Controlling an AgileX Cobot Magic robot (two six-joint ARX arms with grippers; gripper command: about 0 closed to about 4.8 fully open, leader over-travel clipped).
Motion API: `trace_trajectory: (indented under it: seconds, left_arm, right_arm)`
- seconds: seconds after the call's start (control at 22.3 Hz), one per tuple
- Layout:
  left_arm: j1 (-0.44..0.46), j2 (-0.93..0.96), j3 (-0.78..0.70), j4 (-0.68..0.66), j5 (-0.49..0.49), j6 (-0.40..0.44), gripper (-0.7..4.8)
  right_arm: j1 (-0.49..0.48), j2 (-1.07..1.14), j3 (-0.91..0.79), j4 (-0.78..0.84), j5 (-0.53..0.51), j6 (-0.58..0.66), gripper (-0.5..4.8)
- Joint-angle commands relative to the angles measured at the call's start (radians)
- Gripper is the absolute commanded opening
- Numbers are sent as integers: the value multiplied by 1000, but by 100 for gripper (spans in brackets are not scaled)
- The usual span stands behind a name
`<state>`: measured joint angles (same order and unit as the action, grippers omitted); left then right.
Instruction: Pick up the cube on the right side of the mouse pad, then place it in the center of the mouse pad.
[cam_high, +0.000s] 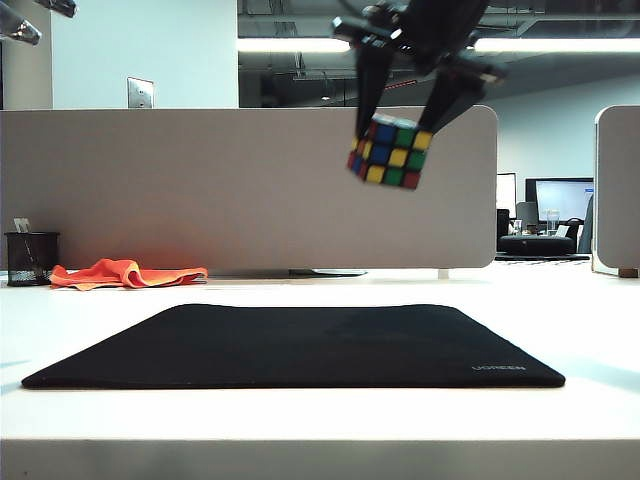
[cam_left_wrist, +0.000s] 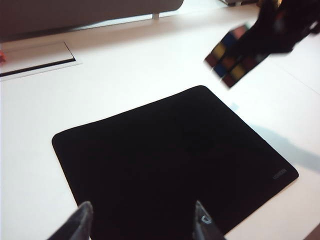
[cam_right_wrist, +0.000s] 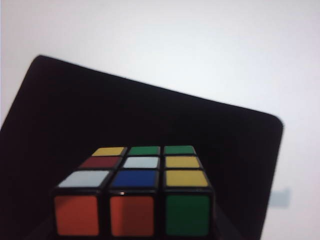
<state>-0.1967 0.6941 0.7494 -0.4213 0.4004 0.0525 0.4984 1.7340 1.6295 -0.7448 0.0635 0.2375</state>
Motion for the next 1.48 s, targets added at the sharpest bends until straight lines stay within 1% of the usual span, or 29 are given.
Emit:
trace_trajectory:
  seconds: [0.04, 0.31, 0.4, 0.58, 0.67, 0.72, 0.81, 0.85, 1.03, 1.08, 1.12, 1.17, 1.21, 1.25, 1.3, 1.34, 1.39, 1.43, 1.48]
  left_arm:
    - [0, -1, 4, 6, 5, 2, 255]
    - [0, -1, 4, -16, 5, 2, 255]
    - [0, -1, 4, -21, 4, 2, 255]
    - [0, -1, 4, -27, 4, 2, 255]
    - [0, -1, 4, -40, 4, 2, 255]
    - [0, -1, 4, -42, 4, 2, 255]
    - [0, -1, 4, -43, 4, 3, 255]
    - [0, -1, 4, -43, 4, 3, 255]
    - [0, -1, 4, -42, 4, 3, 255]
    - [0, -1, 4, -42, 4, 3, 255]
    - [0, -1, 4, -42, 3, 3, 255]
    - [0, -1, 4, -41, 3, 4, 255]
    - [0, -1, 4, -41, 3, 4, 255]
    - [0, -1, 4, -41, 3, 4, 255]
    - [0, -1, 4, -41, 3, 4, 249]
    - [0, -1, 4, -42, 3, 4, 235]
    - [0, -1, 4, -42, 3, 3, 187]
    - [0, -2, 4, -43, 3, 3, 136]
    - [0, -3, 4, -43, 0, 3, 35]
  right_arm:
    - [19, 52, 3, 28, -4, -21, 246]
    - [70, 179, 3, 60, -51, -77, 246]
    - [97, 221, 3, 69, -52, -97, 246]
    - [142, 278, 3, 68, -38, -183, 250]
    - [153, 288, 2, 69, -38, -193, 257]
    - [156, 290, 3, 75, -37, -193, 281]
    - [158, 290, 3, 77, -37, -193, 383]
    - [157, 290, 3, 75, -39, -193, 401]
    - [156, 265, 21, 68, -37, -193, 400]
    - [153, 233, 21, 81, -21, -193, 399]
    - [152, 199, 21, 94, 17, -193, 384]
    - [151, 156, 21, 104, 79, -193, 308]
    - [142, 116, 21, 106, 121, -193, 224]
    - [129, 74, 20, 95, 146, -193, 69]
    - [111, 39, 20, 87, 150, -193, 8]
    - [103, 24, 19, 84, 157, -192, 8]
    - [87, -7, 19, 75, 193, -192, -5]
    - [78, -25, 19, 68, 211, -193, -5]
    - [64, -55, 18, 53, 227, -193, -5]
